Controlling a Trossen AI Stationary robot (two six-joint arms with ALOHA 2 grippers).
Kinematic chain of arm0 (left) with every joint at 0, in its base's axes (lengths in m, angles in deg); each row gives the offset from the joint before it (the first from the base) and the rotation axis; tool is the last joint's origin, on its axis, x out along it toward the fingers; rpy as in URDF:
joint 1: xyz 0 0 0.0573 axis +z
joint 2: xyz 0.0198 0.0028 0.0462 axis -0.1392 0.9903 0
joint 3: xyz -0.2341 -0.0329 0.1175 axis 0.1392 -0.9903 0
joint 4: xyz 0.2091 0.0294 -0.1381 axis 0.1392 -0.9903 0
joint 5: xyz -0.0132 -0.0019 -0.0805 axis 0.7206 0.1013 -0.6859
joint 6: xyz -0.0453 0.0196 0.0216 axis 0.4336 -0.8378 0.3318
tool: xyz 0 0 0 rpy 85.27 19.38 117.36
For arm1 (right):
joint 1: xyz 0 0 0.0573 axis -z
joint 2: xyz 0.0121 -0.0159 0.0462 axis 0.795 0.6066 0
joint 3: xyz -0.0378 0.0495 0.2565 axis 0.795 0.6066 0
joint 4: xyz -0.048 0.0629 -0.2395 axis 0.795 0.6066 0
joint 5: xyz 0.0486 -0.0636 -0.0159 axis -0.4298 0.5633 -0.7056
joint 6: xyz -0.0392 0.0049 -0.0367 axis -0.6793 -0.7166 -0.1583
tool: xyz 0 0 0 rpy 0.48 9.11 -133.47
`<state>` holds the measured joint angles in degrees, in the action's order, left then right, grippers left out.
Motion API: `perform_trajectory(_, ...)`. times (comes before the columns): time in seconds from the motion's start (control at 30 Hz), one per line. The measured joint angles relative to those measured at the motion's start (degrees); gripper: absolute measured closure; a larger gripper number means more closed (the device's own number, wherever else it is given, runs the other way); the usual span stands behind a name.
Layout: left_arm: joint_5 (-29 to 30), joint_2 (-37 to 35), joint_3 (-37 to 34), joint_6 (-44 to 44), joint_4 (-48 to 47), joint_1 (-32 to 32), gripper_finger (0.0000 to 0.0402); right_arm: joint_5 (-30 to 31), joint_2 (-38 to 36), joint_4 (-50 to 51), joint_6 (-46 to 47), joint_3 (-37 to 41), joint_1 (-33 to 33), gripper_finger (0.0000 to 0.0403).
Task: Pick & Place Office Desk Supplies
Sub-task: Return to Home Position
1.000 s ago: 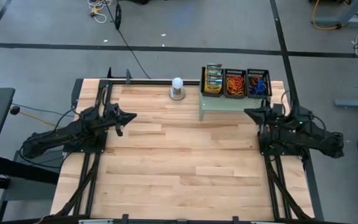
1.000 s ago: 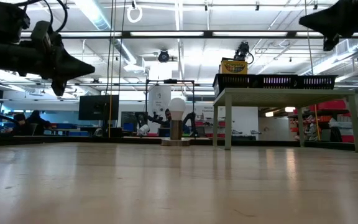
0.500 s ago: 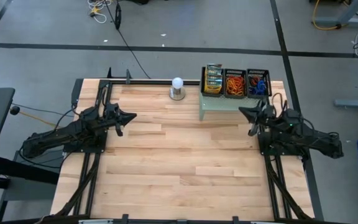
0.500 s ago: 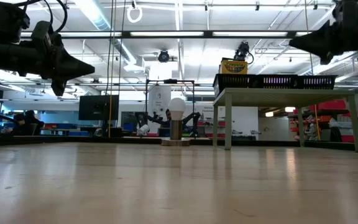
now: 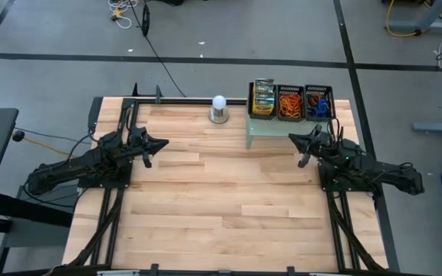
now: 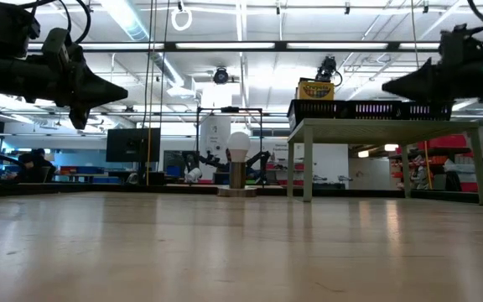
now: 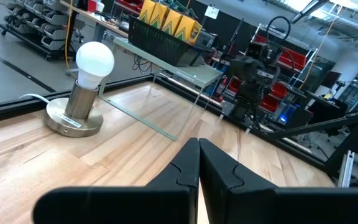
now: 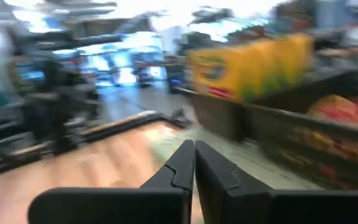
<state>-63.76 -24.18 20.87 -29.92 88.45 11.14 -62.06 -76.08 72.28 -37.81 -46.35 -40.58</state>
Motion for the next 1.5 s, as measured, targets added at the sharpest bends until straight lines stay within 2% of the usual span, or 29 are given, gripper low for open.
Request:
perform_trajectory(0.07,0.0,0.0,0.0,0.0,0.0,0.0,0.0392,4.9,0.1,1.3,1.9,0.2,0.0,0.038)
perform_trajectory(0.17,0.0,0.0,0.0,0.0,0.0,0.0,0.0392,7.2,1.2,1.3,0.6,0.2,0.0,0.0376)
perform_trajectory(0.3,0.0,0.0,0.0,0.0,0.0,0.0,0.0392,6.9,3.1,0.9,1.7,0.1,0.0,0.0375)
perform_trajectory(0.4,0.0,0.0,0.0,0.0,0.0,0.0,0.0392,4.2,4.3,0.7,1.6,0.0,0.0,0.0374)
perform_trajectory(0.57,0.0,0.0,0.0,0.0,0.0,0.0,0.0392,3.5,4.7,1.8,-8.7,0.2,0.0,0.0374)
perform_trajectory(0.67,0.0,0.0,0.0,0.0,0.0,0.0,0.0392,3.6,4.7,1.7,-11.7,0.2,0.0,0.0374)
perform_trajectory(1.1,0.0,-0.4,0.0,0.0,0.0,0.0,0.0392,3.6,4.7,1.7,-12.2,0.2,0.0,0.0373)
perform_trajectory(1.13,-0.1,-0.6,0.0,-0.4,-0.1,0.0,0.0392,3.6,4.7,1.7,-12.2,0.2,0.0,0.0373)
perform_trajectory(1.3,-1.7,-1.1,0.0,-15.8,0.9,0.0,0.0392,3.8,4.7,1.7,-12.3,0.2,0.0,0.0373)
perform_trajectory(1.5,-1.7,-0.9,0.0,-18.2,2.0,0.0,0.0392,3.8,4.7,1.7,-12.3,0.2,0.0,0.0373)
